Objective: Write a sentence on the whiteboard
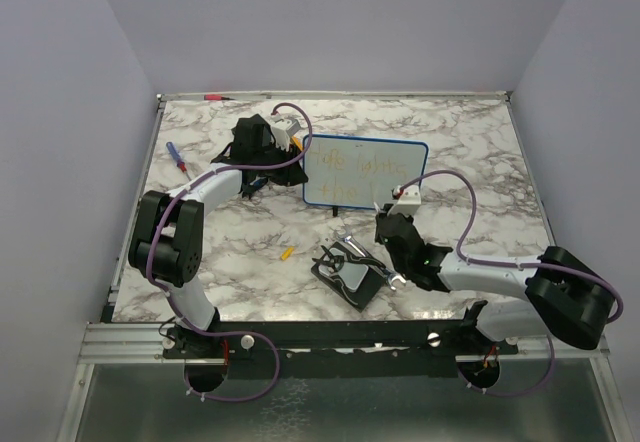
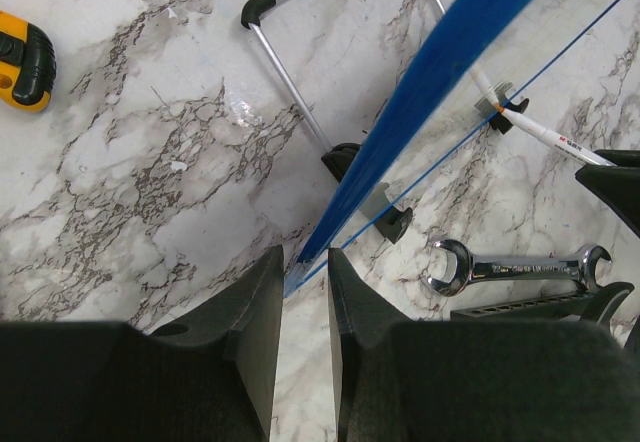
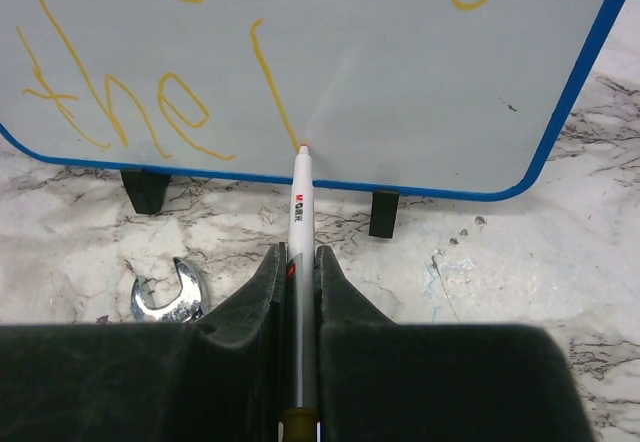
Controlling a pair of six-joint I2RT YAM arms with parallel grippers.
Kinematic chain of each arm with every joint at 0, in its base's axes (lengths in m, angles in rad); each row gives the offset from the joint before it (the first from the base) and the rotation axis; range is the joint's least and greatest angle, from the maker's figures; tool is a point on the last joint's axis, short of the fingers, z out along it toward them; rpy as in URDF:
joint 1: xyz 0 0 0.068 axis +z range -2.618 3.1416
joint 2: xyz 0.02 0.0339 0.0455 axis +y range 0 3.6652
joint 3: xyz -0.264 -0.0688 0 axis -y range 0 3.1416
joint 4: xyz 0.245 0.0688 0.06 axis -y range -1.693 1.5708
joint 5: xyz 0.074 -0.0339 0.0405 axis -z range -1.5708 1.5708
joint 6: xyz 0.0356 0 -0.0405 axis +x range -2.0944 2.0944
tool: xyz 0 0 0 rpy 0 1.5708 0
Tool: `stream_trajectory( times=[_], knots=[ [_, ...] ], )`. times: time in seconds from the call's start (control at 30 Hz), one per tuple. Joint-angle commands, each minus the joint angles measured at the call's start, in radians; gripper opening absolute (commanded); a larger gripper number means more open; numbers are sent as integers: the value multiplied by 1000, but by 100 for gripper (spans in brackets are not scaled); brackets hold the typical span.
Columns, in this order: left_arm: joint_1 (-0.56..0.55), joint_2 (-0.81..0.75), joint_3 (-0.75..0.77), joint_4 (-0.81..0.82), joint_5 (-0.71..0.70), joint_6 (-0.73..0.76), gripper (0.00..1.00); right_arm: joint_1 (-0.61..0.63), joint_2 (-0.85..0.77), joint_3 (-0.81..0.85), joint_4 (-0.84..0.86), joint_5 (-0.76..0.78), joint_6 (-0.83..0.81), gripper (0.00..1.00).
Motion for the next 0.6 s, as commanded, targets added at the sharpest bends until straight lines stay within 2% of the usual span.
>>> stream_trajectory(
  times=[0.0,0.3,0.57],
  knots=[
    [-7,-18,12,12,-8,6,25,-8,-32,23,13,60,-47,0],
    [-7,-20,11,11,-8,6,25,-8,-53,41,37,78,-102,0],
    [-7,-20,11,13,-8,8,25,-8,-39,32,24,75,-74,0]
  ],
)
